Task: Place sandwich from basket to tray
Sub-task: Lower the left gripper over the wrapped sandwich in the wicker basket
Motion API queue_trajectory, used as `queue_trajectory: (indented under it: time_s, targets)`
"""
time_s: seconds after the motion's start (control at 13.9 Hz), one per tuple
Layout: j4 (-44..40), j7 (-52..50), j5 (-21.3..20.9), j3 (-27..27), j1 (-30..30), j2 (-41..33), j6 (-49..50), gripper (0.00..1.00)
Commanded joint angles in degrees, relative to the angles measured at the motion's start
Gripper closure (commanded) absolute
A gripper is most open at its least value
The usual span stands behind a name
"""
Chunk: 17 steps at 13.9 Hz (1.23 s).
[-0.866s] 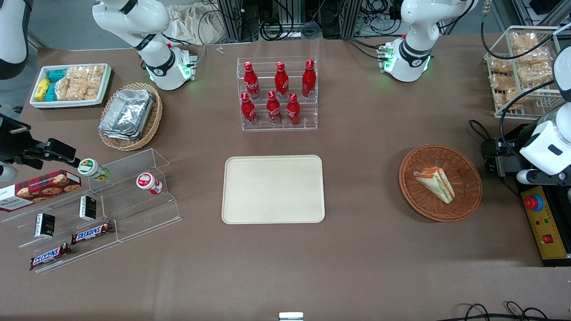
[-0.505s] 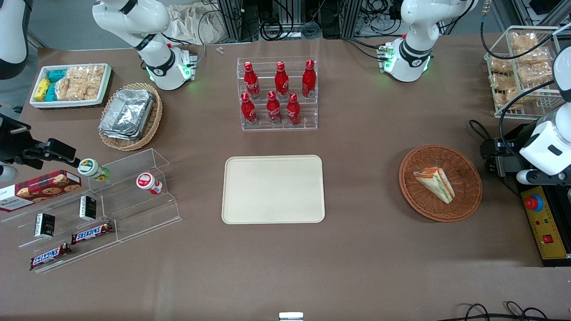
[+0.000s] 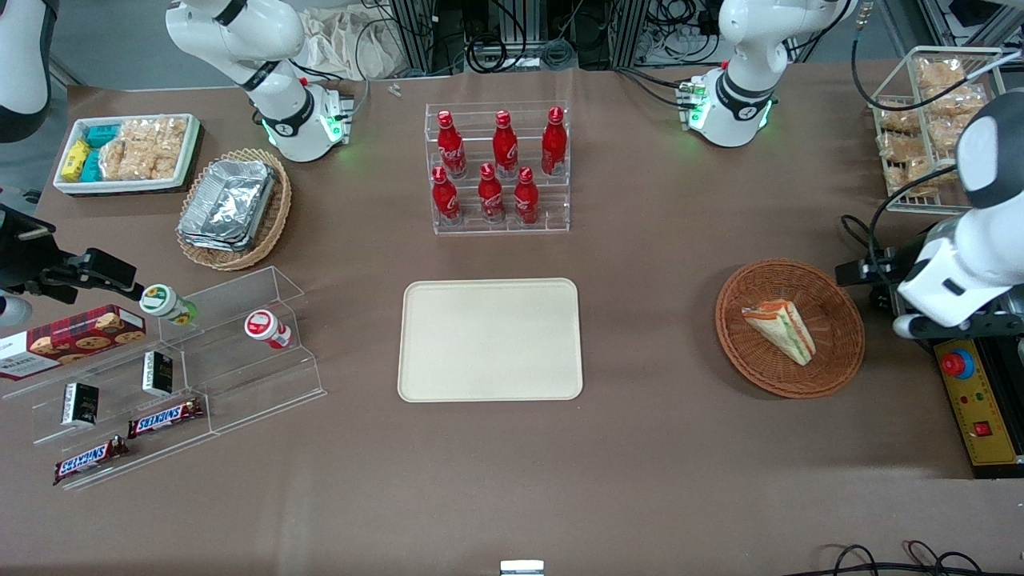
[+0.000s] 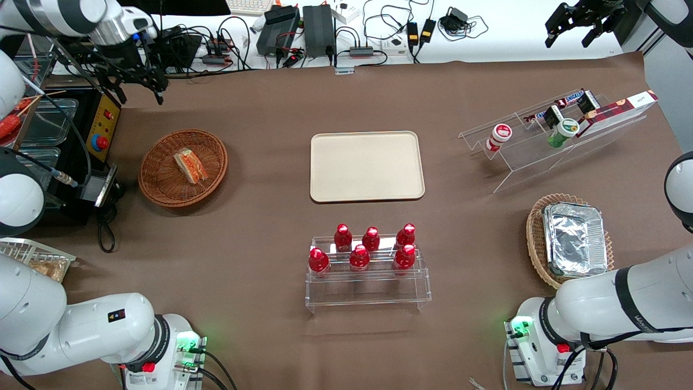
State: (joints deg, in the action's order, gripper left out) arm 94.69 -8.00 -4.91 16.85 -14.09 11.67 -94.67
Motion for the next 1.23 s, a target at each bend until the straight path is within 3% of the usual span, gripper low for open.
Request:
queue_trajectory:
  time_s: [0.0,0.36,0.43,0.51,1.15]
  targets:
    - [8.64,-7.44,0.96,0.12,-0.50,-1.65,-8.22,0.02]
    - [18.49,-20.02,0.96,-0.06,-0.59,-0.68,-21.85,0.09]
    - [20.17,-22.13,0.96,-0.15,-0.68,-0.16,-25.10,0.08]
    - [21.14,-23.80,0.87,-0.06,-1.20,0.80,-27.04,0.01]
    - [22.90,-27.33,0.34,-1.99,-2.35,9.60,-37.16,0.01]
